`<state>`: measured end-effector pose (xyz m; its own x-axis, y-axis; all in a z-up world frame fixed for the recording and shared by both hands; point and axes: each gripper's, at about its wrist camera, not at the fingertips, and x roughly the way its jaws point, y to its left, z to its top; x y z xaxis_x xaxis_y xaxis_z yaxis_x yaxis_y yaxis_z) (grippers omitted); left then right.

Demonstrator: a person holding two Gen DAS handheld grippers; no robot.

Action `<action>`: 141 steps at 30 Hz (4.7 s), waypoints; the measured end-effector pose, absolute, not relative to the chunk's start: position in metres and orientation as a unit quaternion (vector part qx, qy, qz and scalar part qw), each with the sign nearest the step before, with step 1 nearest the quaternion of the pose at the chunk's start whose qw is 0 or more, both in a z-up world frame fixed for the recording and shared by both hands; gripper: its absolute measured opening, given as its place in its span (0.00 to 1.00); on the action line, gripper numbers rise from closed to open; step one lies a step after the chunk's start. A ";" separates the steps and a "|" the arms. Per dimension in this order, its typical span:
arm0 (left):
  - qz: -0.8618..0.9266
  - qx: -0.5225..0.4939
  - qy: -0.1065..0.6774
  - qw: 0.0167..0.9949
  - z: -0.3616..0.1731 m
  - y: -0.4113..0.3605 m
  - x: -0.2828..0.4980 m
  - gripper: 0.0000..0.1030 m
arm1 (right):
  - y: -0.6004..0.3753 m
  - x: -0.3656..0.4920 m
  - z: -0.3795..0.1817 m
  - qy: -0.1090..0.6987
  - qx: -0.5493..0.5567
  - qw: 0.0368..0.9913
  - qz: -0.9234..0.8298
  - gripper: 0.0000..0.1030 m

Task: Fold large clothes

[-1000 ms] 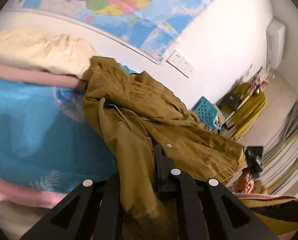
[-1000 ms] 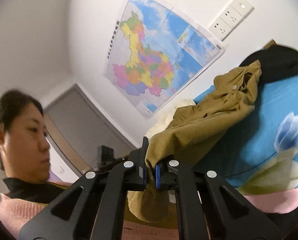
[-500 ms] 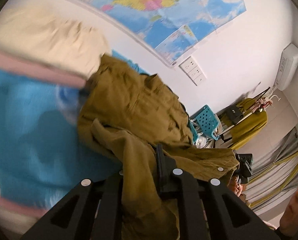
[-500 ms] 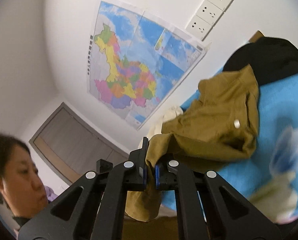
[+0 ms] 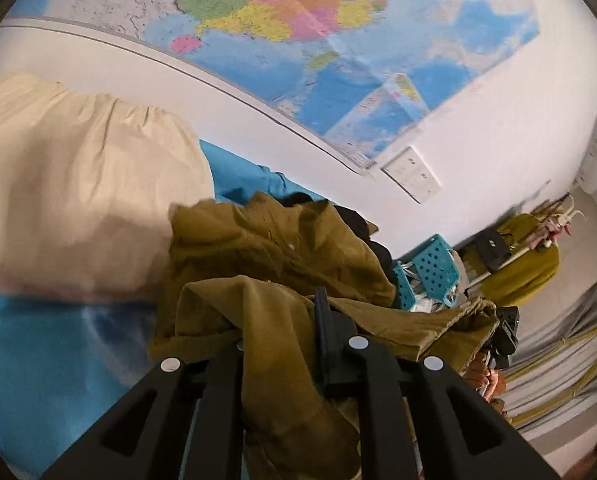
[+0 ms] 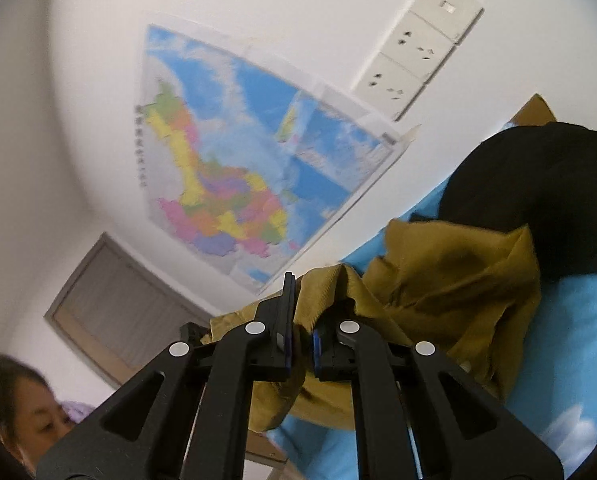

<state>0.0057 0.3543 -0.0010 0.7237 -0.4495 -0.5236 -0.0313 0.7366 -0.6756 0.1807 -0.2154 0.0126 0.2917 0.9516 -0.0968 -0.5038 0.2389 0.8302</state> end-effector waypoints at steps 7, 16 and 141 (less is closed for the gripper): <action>-0.092 -0.345 0.390 0.849 -0.017 0.366 0.067 0.12 | -0.193 0.241 -0.014 0.370 0.362 0.729 0.449 0.08; -0.056 -0.355 0.424 0.831 -0.047 0.377 0.113 0.15 | -0.170 0.297 -0.054 0.429 0.361 0.726 0.399 0.08; -0.114 -0.066 0.390 0.911 -0.077 0.217 0.018 0.71 | -0.131 0.160 -0.054 0.347 -0.014 0.871 0.347 0.64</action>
<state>0.0183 0.2168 -0.0771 0.6694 -0.2585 -0.6964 0.1562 0.9655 -0.2082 0.1604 -0.1308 -0.0537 0.5177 0.5949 -0.6149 -0.6140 0.7589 0.2172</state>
